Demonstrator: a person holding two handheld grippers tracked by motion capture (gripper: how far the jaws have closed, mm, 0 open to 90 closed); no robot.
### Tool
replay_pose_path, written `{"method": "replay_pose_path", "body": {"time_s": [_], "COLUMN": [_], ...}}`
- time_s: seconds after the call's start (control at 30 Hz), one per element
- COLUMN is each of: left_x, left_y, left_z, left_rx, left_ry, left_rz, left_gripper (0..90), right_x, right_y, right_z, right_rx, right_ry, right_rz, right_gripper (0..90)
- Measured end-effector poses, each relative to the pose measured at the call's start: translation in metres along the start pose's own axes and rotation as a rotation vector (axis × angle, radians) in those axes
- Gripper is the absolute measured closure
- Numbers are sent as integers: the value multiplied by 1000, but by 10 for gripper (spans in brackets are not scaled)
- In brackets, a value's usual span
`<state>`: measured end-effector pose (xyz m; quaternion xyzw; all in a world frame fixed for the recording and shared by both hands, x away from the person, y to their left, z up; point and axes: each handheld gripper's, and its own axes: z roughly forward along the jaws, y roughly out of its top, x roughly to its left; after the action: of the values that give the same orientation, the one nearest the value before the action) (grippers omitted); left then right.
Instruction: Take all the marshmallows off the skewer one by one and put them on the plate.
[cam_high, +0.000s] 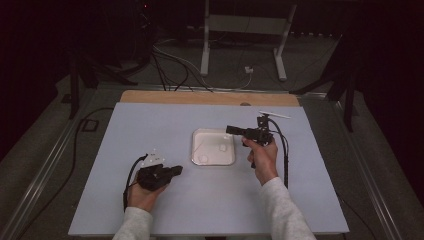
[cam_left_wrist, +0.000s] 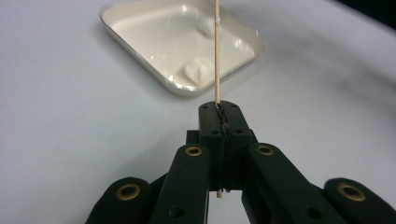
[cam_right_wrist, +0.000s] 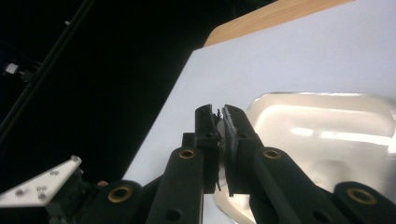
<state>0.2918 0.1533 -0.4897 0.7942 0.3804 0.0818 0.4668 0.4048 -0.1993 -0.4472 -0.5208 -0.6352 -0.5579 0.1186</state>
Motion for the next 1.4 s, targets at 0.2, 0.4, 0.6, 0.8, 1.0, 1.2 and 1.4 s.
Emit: {"method": "replay_pose_path", "body": {"time_s": [0.2,0.4,0.6,0.8,1.0,1.2,1.4], "left_x": [-3,0,-2,-8,-20,-24,-21], "left_y": [1,1,2,3,7,10,9], "left_z": [4,2,4,12,24,39,44], "left_rx": [-7,-19,-25,-17,16,68,96], "left_ry": [5,10,5,-11,-56,-47,-38], "left_rz": [-9,-19,-24,-16,25,43,41], "left_gripper": [900,900,900,900,900,900,900], "right_x": [0,-3,-4,-3,-3,-5,-8], "right_y": [-10,-16,-21,-21,-22,-25,-26], "right_z": [15,31,37,37,39,42,42], "right_rx": [65,130,167,131,118,111,115], "right_ry": [-83,-163,-210,-225,-241,-247,-251], "right_rz": [-79,-111,-144,-142,-132,-102,-92], "right_gripper": [823,636,467,375,326,354,351]}}
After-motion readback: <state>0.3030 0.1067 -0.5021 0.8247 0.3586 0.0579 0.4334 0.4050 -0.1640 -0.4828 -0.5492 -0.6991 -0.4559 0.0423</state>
